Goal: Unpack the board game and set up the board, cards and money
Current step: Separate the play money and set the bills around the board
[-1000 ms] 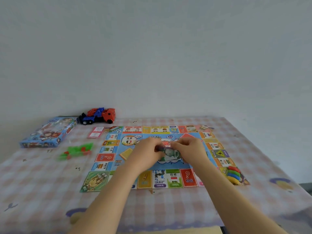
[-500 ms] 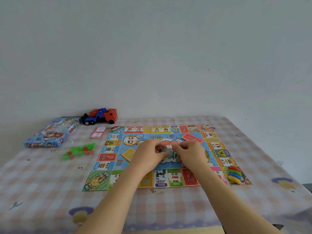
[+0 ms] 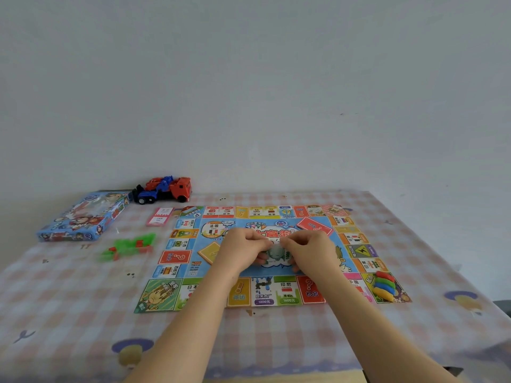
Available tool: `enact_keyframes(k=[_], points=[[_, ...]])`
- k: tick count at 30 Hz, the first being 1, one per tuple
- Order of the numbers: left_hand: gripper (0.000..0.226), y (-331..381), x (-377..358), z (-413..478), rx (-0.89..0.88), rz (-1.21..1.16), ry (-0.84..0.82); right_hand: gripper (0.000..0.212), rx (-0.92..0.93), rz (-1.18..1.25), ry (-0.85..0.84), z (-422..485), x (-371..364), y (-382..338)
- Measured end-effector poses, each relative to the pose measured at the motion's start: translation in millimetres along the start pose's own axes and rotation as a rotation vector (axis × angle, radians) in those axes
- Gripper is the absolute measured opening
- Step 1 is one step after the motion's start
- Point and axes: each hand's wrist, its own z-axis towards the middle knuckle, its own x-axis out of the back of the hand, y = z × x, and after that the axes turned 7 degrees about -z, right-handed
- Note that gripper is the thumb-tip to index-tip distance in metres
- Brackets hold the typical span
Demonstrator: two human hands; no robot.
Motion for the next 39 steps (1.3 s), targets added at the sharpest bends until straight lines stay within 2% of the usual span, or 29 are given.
enact_keyframes(k=[3, 7, 14, 20, 24, 28, 31, 33, 36, 38, 39], points=[[0.014, 0.7, 1.6, 0.7, 0.099, -0.106, -0.017, 0.015, -0.013, 0.041, -0.017, -1.2, 2.2, -1.5], [0.015, -0.6, 2.7, 0.6, 0.129, -0.19, -0.001, 0.018, -0.026, 0.076, -0.017, -2.8, 2.5, -1.5], [0.013, 0.5, 2.8, -2.6, 0.119, -0.171, 0.001, 0.022, -0.043, 0.096, -0.02, -3.9, 1.8, -0.8], [0.012, -1.2, 2.1, -4.1, 0.027, -0.097, 0.035, 0.021, -0.045, 0.116, -0.023, -5.3, 1.2, -1.2], [0.01, -0.6, 2.6, -2.8, 0.036, -0.1, 0.03, 0.026, -0.038, 0.126, -0.075, -6.6, 5.7, -1.8], [0.002, 1.3, 3.6, -0.7, 0.054, -0.089, 0.017, 0.019, -0.014, 0.111, -0.195, -8.0, 15.7, -2.5], [0.004, 2.8, 3.2, -1.6, 0.038, -0.048, 0.014, 0.023, 0.026, 0.028, -0.189, -7.7, 16.8, -2.4], [0.01, 2.0, 3.6, -3.0, -0.071, 0.086, 0.078, 0.023, 0.028, 0.029, -0.151, -7.4, 14.5, -1.1], [0.01, -1.8, 17.2, -5.2, -0.275, 0.248, 0.338, 0.02, 0.023, 0.108, -0.09, -6.9, 16.0, -1.2], [0.012, -8.6, 37.1, -5.6, -0.325, 0.409, 0.484, 0.016, 0.026, 0.144, -0.056, -5.2, 18.1, -6.7], [0.02, -13.2, 44.6, -4.1, -0.319, 0.495, 0.495, 0.014, 0.029, 0.146, -0.04, -4.7, 20.4, -8.9]])
